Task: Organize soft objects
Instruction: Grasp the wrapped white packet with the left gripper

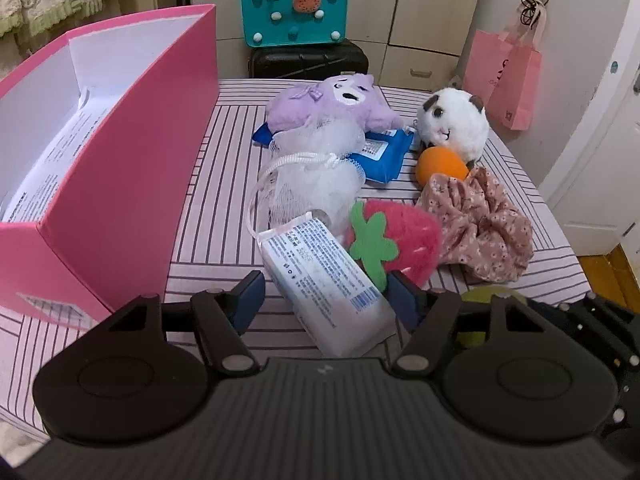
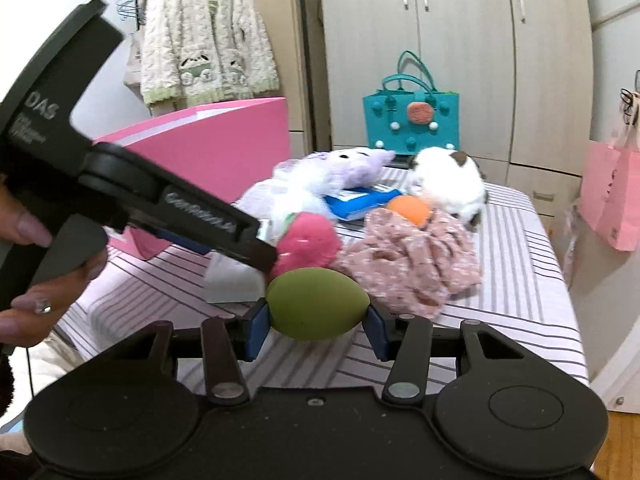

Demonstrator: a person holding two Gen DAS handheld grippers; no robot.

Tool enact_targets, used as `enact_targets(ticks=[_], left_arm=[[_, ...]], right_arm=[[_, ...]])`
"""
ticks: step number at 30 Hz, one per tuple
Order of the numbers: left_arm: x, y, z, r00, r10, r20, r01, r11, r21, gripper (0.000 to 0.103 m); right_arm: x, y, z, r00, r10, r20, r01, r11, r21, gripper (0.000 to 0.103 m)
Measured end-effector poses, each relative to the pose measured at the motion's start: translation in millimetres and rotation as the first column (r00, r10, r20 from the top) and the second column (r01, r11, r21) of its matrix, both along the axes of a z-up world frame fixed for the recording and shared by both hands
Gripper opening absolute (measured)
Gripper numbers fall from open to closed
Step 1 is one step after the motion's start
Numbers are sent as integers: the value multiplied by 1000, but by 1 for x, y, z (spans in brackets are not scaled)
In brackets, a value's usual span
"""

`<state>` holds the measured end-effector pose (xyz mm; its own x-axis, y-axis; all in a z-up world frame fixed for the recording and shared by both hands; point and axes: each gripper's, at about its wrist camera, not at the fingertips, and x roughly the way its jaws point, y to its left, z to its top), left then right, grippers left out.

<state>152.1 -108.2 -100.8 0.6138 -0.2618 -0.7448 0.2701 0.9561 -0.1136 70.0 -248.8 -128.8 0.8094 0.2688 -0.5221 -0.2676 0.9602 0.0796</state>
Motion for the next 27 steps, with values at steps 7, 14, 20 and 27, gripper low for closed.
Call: enact_targets(ticks=[7,14,20,27], left_arm=[[-11,-10,2,999,-29,16,29,999,39,74],[-20,-26,-2,995,-74,72,62,985,163,77],[-7,-23,-13,998,-46,51,37,986,159,76],[-24,-9,-7,994,-78,70,62,977,206,49]], right_arm=[[3,-15,-2,999,-35,-14,35,999,14,55],[7,-19,-4,1000,-21,-12,21,1000,13,55],[6,-21,-6,1000,-21,-19,21,1000,14,56],[5,-21,-5,1000,2,-28,-1,1000,12,56]])
